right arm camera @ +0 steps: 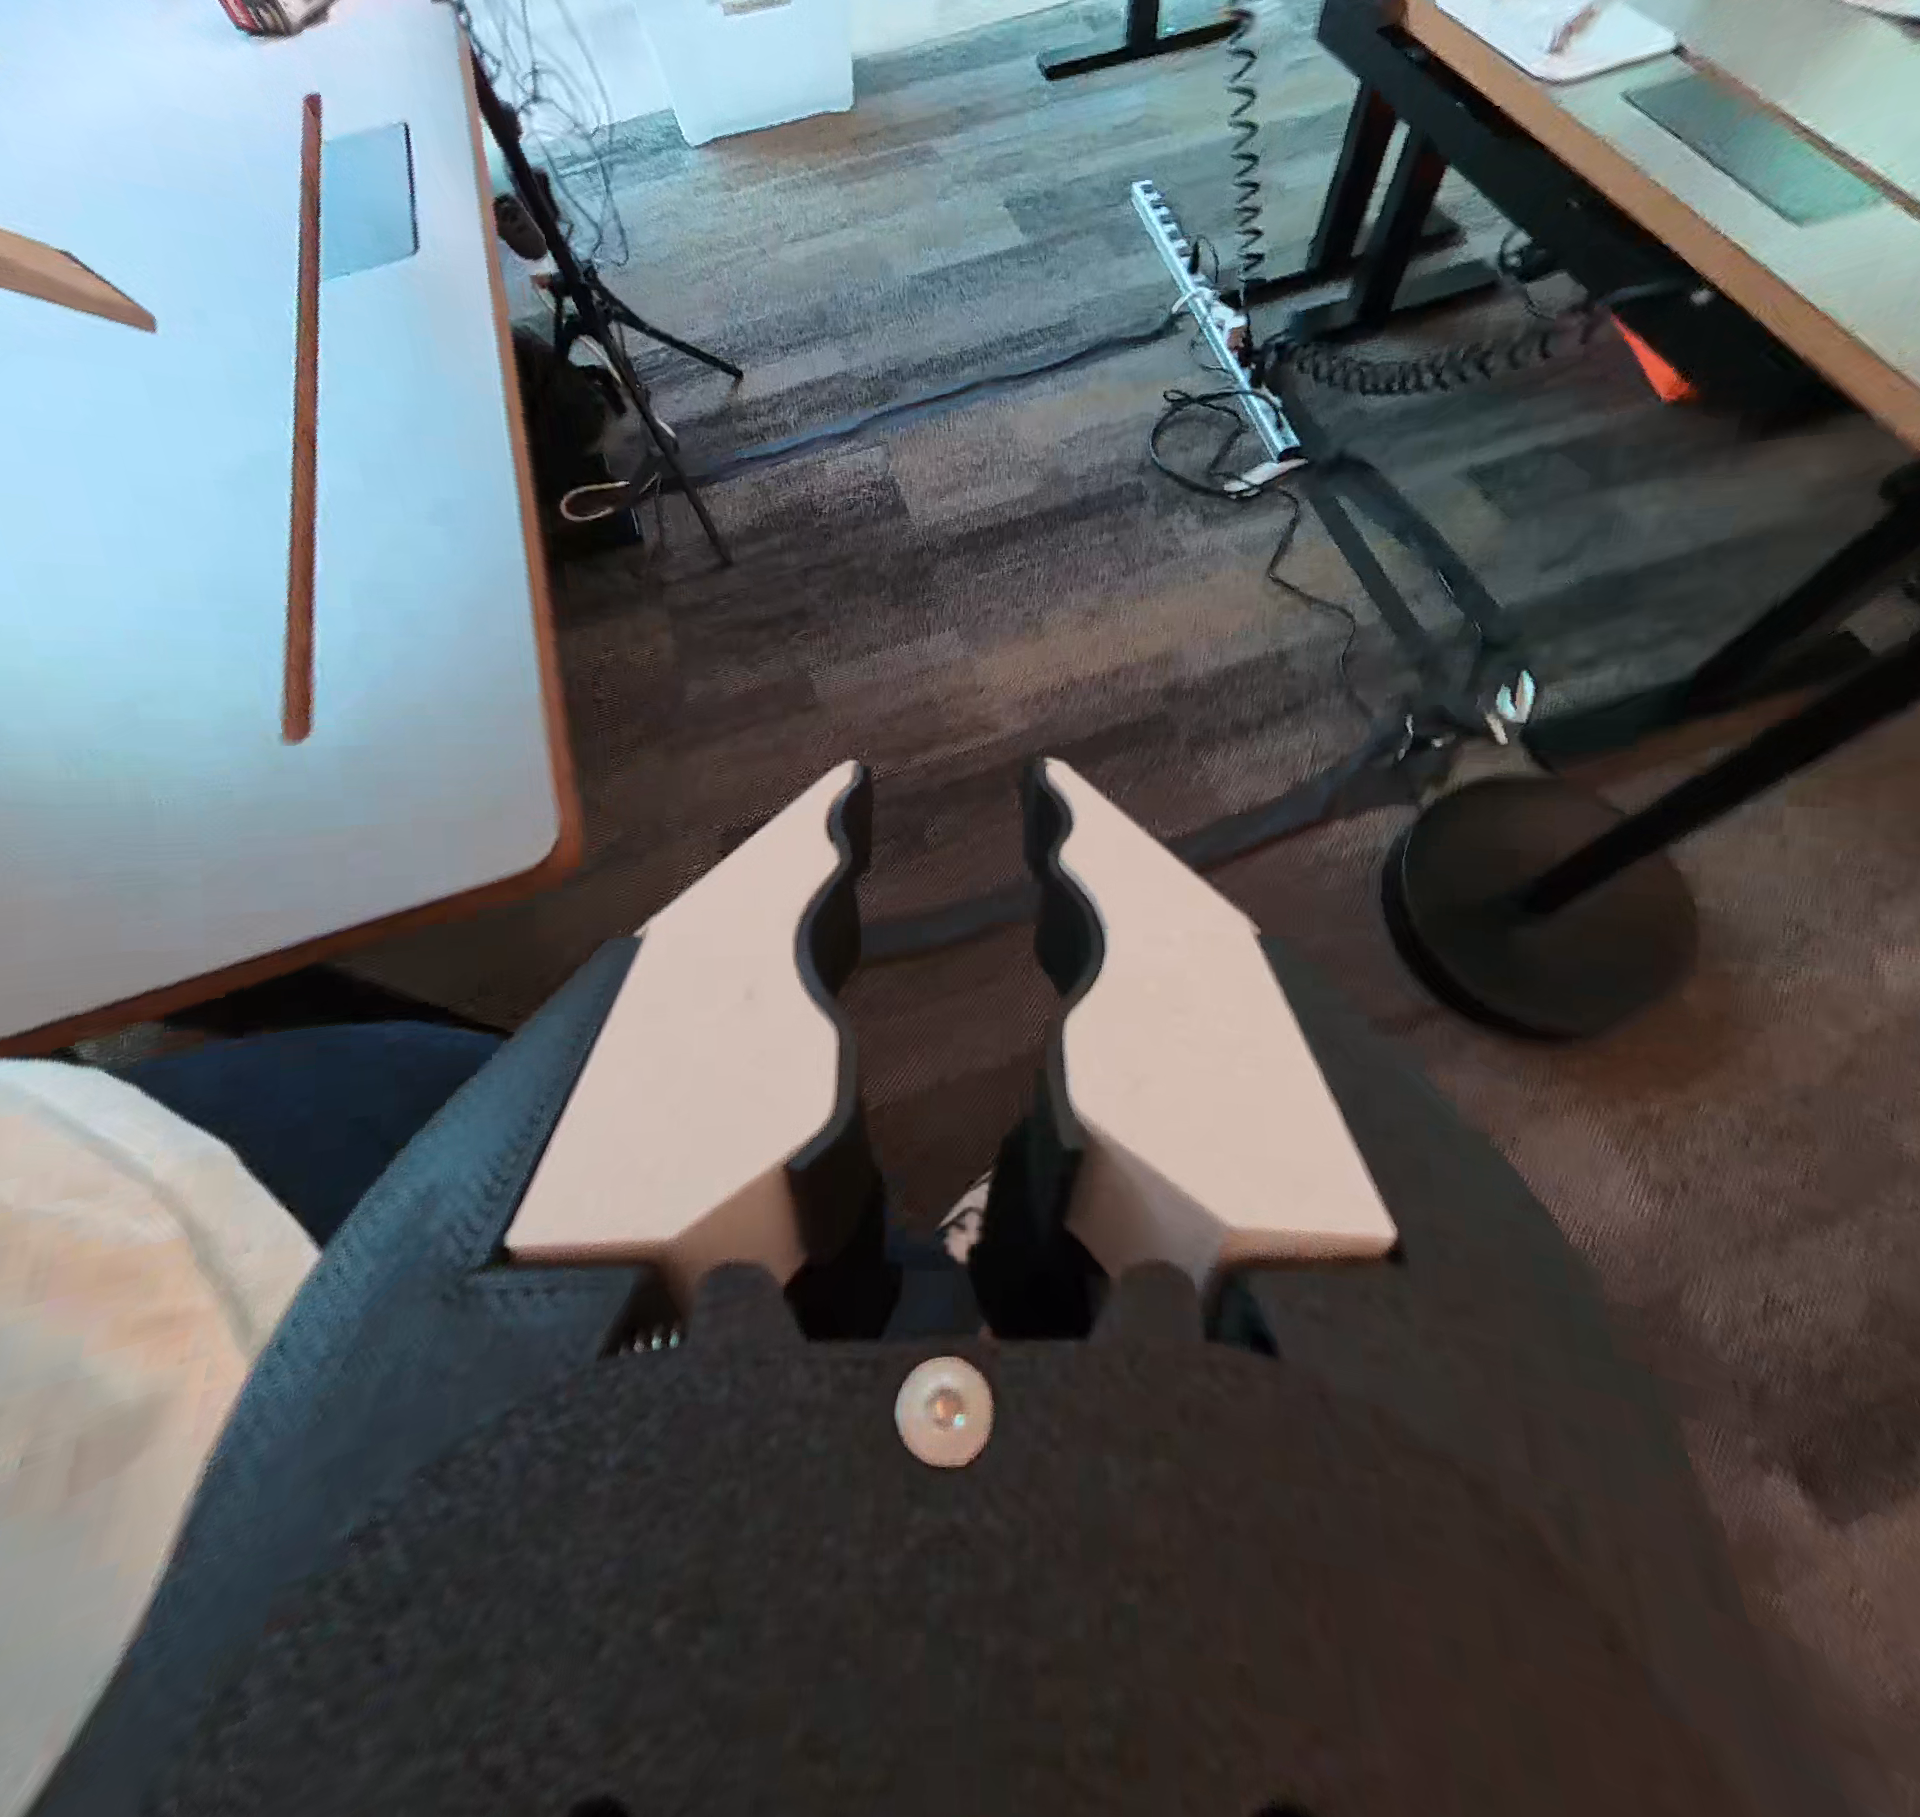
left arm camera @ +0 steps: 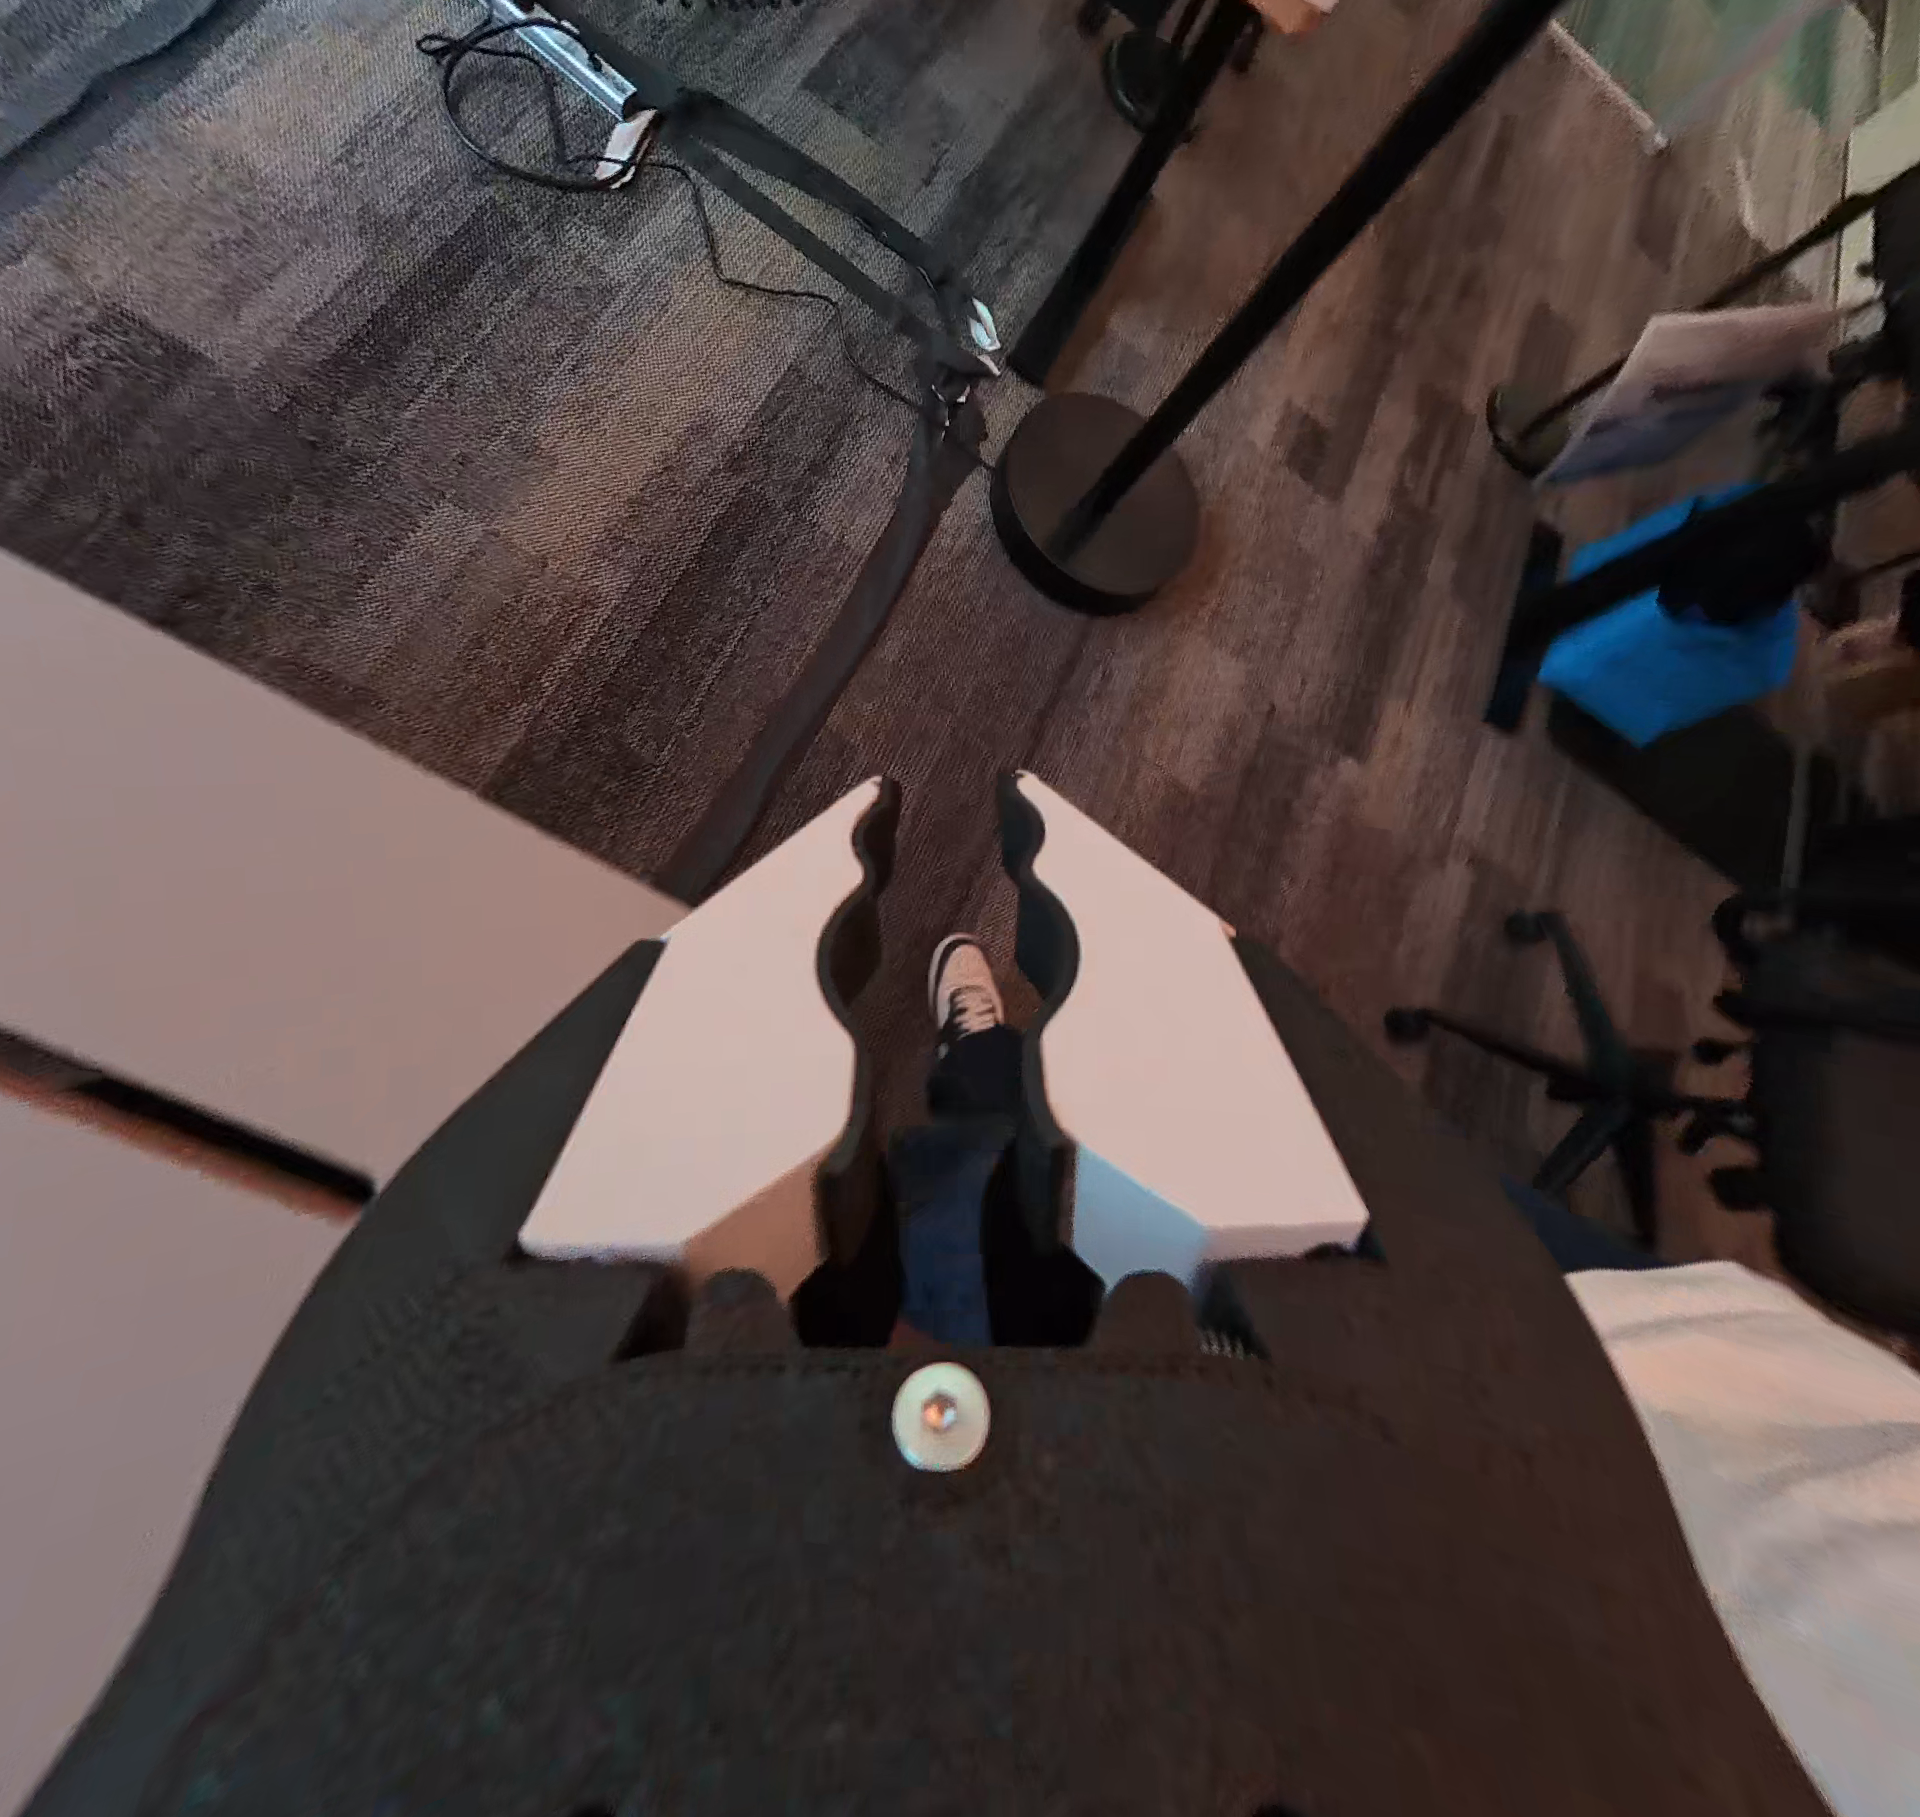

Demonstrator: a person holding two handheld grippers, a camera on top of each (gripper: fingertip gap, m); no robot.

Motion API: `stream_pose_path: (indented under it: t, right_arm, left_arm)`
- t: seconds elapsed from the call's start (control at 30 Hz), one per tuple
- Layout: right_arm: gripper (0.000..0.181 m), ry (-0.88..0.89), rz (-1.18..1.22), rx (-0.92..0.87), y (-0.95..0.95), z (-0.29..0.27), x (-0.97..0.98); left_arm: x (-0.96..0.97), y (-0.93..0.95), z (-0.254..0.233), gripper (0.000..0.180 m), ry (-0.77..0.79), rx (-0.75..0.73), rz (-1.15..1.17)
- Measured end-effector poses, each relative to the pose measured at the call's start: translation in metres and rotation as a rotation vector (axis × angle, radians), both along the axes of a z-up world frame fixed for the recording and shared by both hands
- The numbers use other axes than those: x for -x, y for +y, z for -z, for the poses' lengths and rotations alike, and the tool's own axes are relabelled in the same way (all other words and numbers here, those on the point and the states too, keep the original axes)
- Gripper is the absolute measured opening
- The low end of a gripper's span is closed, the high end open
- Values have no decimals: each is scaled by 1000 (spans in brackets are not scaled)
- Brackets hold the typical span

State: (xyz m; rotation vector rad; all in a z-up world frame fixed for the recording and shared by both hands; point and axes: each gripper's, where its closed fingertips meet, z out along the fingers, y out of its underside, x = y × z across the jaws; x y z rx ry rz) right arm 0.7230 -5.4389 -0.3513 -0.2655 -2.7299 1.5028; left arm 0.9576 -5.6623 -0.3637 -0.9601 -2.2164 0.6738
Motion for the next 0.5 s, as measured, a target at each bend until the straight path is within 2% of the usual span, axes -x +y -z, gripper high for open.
stream_pose_path:
  t: [0.07,0.17,0.4,0.5]
  right_arm:
    - [28,-6,-64,-5,-66,-14,48]
    - [28,23,-164,13,-177,-26,117]
    - [31,66,-326,21,-448,-27,240]
    - [33,12,-325,30,-567,-30,279]
  left_arm:
    - [39,-40,-10,20,-16,-18,-5]
    - [80,-118,-19,20,-58,54,-51]
    - [187,-343,6,20,-4,22,-232]
    - [230,-455,5,20,2,54,-257]
